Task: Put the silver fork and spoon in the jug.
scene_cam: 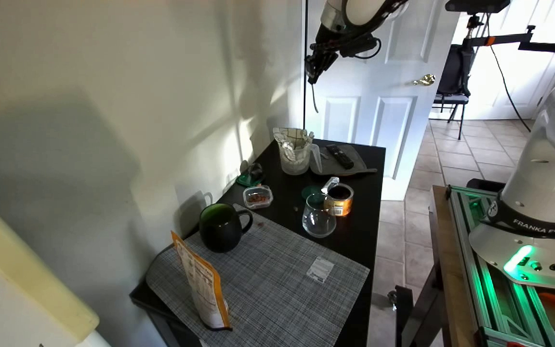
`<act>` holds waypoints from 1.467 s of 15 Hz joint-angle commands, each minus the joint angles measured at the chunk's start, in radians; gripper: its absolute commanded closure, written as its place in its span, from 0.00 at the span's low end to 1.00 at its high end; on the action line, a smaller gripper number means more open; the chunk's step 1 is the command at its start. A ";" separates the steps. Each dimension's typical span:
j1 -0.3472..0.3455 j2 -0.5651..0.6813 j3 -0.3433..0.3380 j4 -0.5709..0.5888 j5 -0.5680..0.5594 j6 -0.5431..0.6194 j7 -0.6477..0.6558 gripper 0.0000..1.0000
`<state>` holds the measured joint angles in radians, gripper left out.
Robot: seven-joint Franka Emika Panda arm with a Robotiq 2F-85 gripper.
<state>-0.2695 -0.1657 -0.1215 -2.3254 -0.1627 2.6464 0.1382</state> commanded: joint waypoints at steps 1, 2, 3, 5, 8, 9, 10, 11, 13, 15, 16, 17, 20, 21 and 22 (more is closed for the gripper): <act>0.014 -0.001 -0.018 0.002 -0.002 -0.001 -0.001 0.92; 0.013 -0.003 -0.021 0.003 -0.002 -0.001 -0.003 0.98; -0.001 0.017 -0.017 -0.004 -0.030 0.035 0.048 0.98; 0.017 0.082 -0.013 0.005 0.002 0.082 0.058 0.98; 0.035 0.180 -0.005 0.026 -0.009 0.167 0.117 0.98; 0.046 0.210 -0.007 0.038 -0.008 0.188 0.131 0.98; 0.057 0.236 -0.012 0.044 -0.008 0.214 0.143 0.98; 0.047 0.259 0.004 0.052 -0.005 0.227 0.156 0.98; 0.056 0.308 -0.002 0.078 -0.023 0.254 0.187 0.98; 0.059 0.351 -0.001 0.105 -0.006 0.259 0.190 0.98; 0.060 0.370 0.001 0.123 0.001 0.242 0.190 0.98; 0.059 0.387 0.005 0.141 0.013 0.208 0.187 0.98; 0.114 0.449 -0.048 0.182 0.033 0.190 0.182 0.98; 0.127 0.471 -0.061 0.199 0.032 0.174 0.185 0.98; 0.139 0.492 -0.071 0.215 0.031 0.160 0.189 0.98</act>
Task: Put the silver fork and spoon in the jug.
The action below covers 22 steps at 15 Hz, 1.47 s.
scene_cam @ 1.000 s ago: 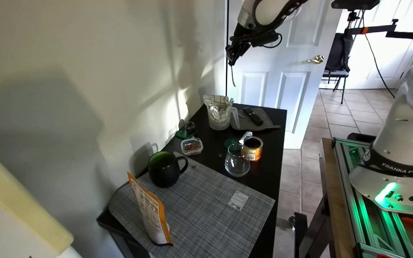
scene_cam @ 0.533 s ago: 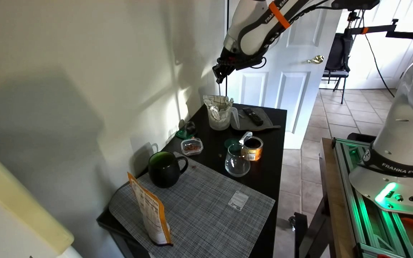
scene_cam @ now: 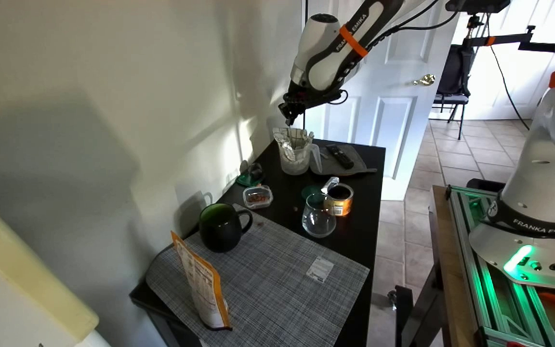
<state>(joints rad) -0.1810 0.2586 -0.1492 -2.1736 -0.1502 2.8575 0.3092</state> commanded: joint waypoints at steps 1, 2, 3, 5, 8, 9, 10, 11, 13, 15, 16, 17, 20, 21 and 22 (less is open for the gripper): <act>0.065 0.088 -0.058 0.082 0.013 -0.084 0.025 0.98; 0.077 0.103 -0.070 0.098 0.006 -0.122 0.032 0.98; 0.097 0.118 -0.091 0.120 -0.013 -0.180 0.053 0.98; 0.103 0.123 -0.094 0.141 -0.004 -0.257 0.046 0.67; 0.090 0.043 -0.093 0.098 0.009 -0.313 0.022 0.52; 0.081 0.000 -0.096 0.062 0.011 -0.294 0.016 0.45; 0.075 -0.037 -0.103 0.033 0.013 -0.268 0.018 0.37; 0.063 -0.077 -0.112 0.004 0.018 -0.238 0.024 0.30; 0.035 -0.137 -0.131 -0.019 0.045 -0.250 0.042 0.15; -0.016 -0.156 -0.140 0.009 0.120 -0.355 0.010 0.01; -0.046 -0.148 -0.141 0.028 0.183 -0.403 -0.030 0.00; -0.074 -0.130 -0.140 0.055 0.259 -0.454 -0.095 0.00; -0.150 -0.040 -0.136 0.149 0.445 -0.578 -0.336 0.00; -0.171 -0.004 -0.135 0.191 0.470 -0.627 -0.399 0.00; -0.188 0.034 -0.139 0.237 0.462 -0.678 -0.432 0.00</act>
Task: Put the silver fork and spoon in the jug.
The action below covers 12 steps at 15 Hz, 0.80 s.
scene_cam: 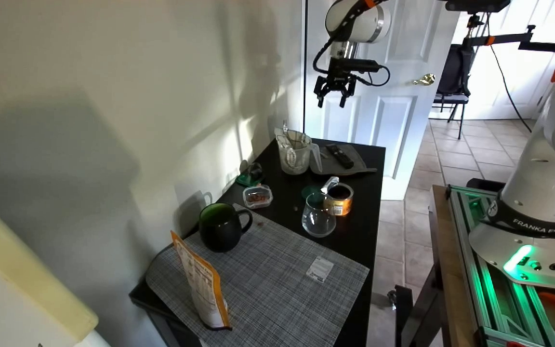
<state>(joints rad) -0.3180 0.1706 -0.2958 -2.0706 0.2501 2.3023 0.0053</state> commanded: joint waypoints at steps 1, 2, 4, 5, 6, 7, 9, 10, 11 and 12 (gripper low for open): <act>-0.063 0.159 0.009 0.183 0.047 -0.169 -0.147 0.01; -0.070 0.194 0.011 0.230 0.021 -0.204 -0.146 0.00; -0.077 0.280 0.021 0.338 0.008 -0.265 -0.114 0.00; -0.079 0.314 0.022 0.380 0.006 -0.286 -0.084 0.00; -0.079 0.358 0.028 0.433 0.015 -0.302 -0.048 0.00; -0.077 0.380 0.031 0.465 0.009 -0.316 -0.022 0.00; -0.081 0.331 0.040 0.397 0.008 -0.271 -0.050 0.00; -0.081 0.354 0.044 0.423 0.007 -0.275 -0.039 0.00; -0.082 0.367 0.045 0.437 0.007 -0.277 -0.036 0.00; -0.083 0.373 0.045 0.445 0.006 -0.280 -0.035 0.00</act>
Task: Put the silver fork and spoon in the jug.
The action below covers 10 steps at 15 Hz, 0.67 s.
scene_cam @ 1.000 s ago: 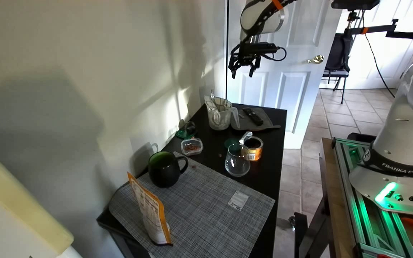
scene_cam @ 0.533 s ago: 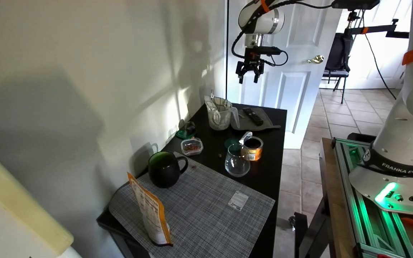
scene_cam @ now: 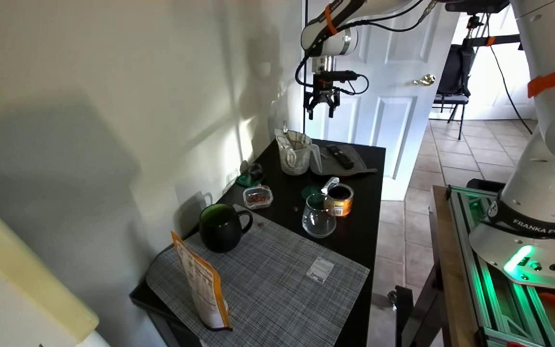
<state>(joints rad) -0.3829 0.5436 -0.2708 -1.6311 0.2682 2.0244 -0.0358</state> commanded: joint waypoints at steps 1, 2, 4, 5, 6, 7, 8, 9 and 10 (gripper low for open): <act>-0.027 0.048 0.028 0.058 0.000 -0.022 0.014 0.00; -0.033 0.075 0.033 0.085 0.005 -0.029 0.015 0.00; -0.054 0.140 0.059 0.137 0.033 -0.013 -0.007 0.00; -0.060 0.169 0.067 0.158 0.039 -0.001 -0.004 0.00; -0.068 0.201 0.078 0.189 0.042 -0.025 0.001 0.00; -0.070 0.229 0.084 0.212 0.036 -0.031 0.008 0.05; -0.074 0.256 0.089 0.232 0.033 -0.033 0.013 0.10; -0.076 0.280 0.093 0.252 0.028 -0.035 0.016 0.13; -0.077 0.306 0.096 0.274 0.026 -0.035 0.024 0.15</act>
<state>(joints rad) -0.4366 0.7568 -0.1957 -1.4621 0.2850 2.0239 -0.0346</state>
